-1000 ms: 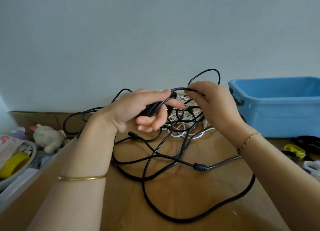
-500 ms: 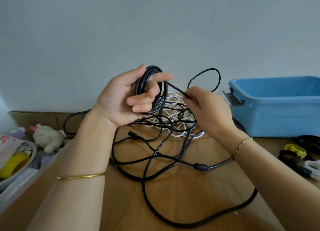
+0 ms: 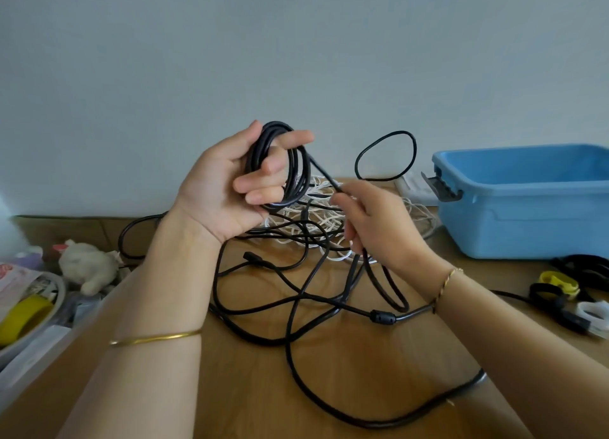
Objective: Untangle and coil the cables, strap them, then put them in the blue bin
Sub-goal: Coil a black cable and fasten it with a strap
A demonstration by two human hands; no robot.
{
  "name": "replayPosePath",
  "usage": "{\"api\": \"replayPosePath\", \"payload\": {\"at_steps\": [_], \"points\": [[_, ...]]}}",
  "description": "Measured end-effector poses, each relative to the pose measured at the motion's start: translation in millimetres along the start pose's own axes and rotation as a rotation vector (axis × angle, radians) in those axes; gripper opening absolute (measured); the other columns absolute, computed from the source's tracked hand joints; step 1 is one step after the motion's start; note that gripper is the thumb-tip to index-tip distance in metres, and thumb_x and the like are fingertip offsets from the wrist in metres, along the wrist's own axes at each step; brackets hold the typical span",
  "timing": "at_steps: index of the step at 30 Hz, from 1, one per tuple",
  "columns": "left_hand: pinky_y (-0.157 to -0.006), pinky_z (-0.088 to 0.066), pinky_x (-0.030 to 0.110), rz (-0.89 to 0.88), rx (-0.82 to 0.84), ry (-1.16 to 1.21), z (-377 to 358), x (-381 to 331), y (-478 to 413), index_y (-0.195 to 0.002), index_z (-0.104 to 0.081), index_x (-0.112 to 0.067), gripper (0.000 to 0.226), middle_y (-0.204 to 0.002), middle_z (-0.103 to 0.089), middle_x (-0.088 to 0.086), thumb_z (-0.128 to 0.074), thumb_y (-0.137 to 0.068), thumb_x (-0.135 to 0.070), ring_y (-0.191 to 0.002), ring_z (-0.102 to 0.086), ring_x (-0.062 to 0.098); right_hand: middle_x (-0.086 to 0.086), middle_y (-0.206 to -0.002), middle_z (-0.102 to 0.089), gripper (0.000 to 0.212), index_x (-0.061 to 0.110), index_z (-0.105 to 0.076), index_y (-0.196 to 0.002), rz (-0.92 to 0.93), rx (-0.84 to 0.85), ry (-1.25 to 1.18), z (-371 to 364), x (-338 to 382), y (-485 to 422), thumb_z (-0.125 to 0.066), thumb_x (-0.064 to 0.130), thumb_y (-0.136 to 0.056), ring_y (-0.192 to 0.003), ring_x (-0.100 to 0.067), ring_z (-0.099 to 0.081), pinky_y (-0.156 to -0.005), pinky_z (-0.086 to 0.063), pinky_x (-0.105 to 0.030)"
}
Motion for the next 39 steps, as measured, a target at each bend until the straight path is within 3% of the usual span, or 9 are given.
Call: {"api": "replayPosePath", "payload": {"at_steps": [5,10,15,18,23,28,31,34,39], "points": [[-0.043,-0.041,0.016,-0.251,-0.315,0.314,17,-8,-1,-0.135,-0.041,0.002,0.046,-0.068,-0.067,0.001,-0.034,-0.103,-0.029,-0.036,-0.036,0.003,-0.002,-0.055,-0.059,0.025,0.006,-0.061,-0.102,-0.01,0.365,-0.052,-14,16,9,-0.043,0.023,-0.099,-0.037,-0.01,-0.049,-0.043,-0.04,-0.015],[-0.072,-0.057,0.034,-0.445,-0.562,0.152,32,-4,-2,-0.098,-0.044,-0.006,0.032,-0.079,-0.071,0.01,-0.028,-0.105,-0.033,-0.043,-0.042,0.01,0.004,-0.054,-0.057,0.036,-0.001,-0.062,-0.104,0.046,0.52,-0.095,-20,38,19,-0.041,0.029,-0.099,-0.039,-0.003,-0.046,-0.054,-0.039,-0.016],[-0.08,-0.056,0.029,-0.51,-0.769,-0.715,35,3,-2,-0.096,-0.046,-0.013,0.024,-0.087,-0.07,0.006,-0.029,-0.105,-0.028,-0.05,-0.051,0.011,-0.002,-0.052,-0.054,0.058,-0.002,-0.065,-0.091,-0.074,0.413,-0.371,-9,47,18,-0.03,0.043,-0.1,-0.04,-0.005,-0.045,-0.046,-0.035,-0.012],[-0.068,-0.045,0.013,-0.437,-0.715,-1.225,31,7,-3,-0.1,-0.05,-0.007,0.029,-0.081,-0.067,-0.002,-0.032,-0.103,-0.03,-0.058,-0.057,0.01,-0.008,-0.052,-0.052,0.058,-0.002,-0.063,-0.095,-0.181,0.303,-0.57,-1,44,14,-0.027,0.042,-0.101,-0.038,-0.007,-0.04,-0.04,-0.032,-0.015],[-0.059,-0.042,0.028,0.0,-0.435,-1.675,25,24,-12,-0.087,-0.045,-0.022,0.023,-0.075,-0.067,-0.004,-0.033,-0.102,-0.035,-0.052,-0.06,0.006,-0.011,-0.054,-0.054,0.053,0.008,-0.059,-0.092,-0.273,0.101,-0.899,10,33,2,-0.023,0.045,-0.101,-0.037,-0.011,-0.032,-0.038,-0.025,-0.019],[-0.053,-0.042,0.027,0.174,-0.226,-1.322,14,32,-6,-0.098,-0.053,0.0,0.044,-0.056,-0.063,0.005,-0.031,-0.102,-0.038,-0.037,-0.043,0.015,-0.009,-0.06,-0.054,0.015,0.003,-0.054,-0.102,-0.292,0.03,-0.968,22,20,-7,-0.049,0.01,-0.09,-0.043,-0.01,-0.032,-0.038,-0.02,-0.018],[-0.042,-0.037,0.024,0.254,-0.061,-1.033,1,32,-1,-0.108,-0.061,-0.005,0.057,-0.048,-0.052,0.009,-0.037,-0.092,-0.055,-0.033,-0.032,0.012,-0.01,-0.065,-0.049,0.024,0.003,-0.056,-0.1,-0.297,-0.059,-0.944,25,10,-10,-0.051,-0.011,-0.081,-0.044,-0.009,-0.03,-0.039,-0.02,-0.018],[-0.042,-0.029,0.024,0.268,0.037,-1.036,-6,32,1,-0.11,-0.059,-0.005,0.041,-0.048,-0.05,0.006,-0.052,-0.092,-0.041,-0.031,-0.027,0.007,-0.01,-0.066,-0.056,0.023,0.004,-0.059,-0.1,-0.278,-0.101,-0.874,27,3,-10,-0.056,-0.011,-0.083,-0.047,-0.009,-0.035,-0.04,-0.026,-0.016],[-0.035,-0.026,0.017,0.239,0.016,-0.796,6,21,4,-0.109,-0.066,0.002,0.035,-0.041,-0.043,0.003,-0.05,-0.093,-0.025,-0.028,-0.023,0.004,-0.001,-0.068,-0.065,0.016,0.013,-0.065,-0.093,-0.201,-0.198,-0.547,30,-8,-11,-0.056,0.0,-0.089,-0.053,-0.008,-0.042,-0.049,-0.035,-0.017]]}}
Point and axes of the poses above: each hand's wrist, its own y-axis away from the middle knuckle, its own z-axis out of the back of the hand, x = y × z, the point moved 3 cm from there along -y, towards the middle knuckle
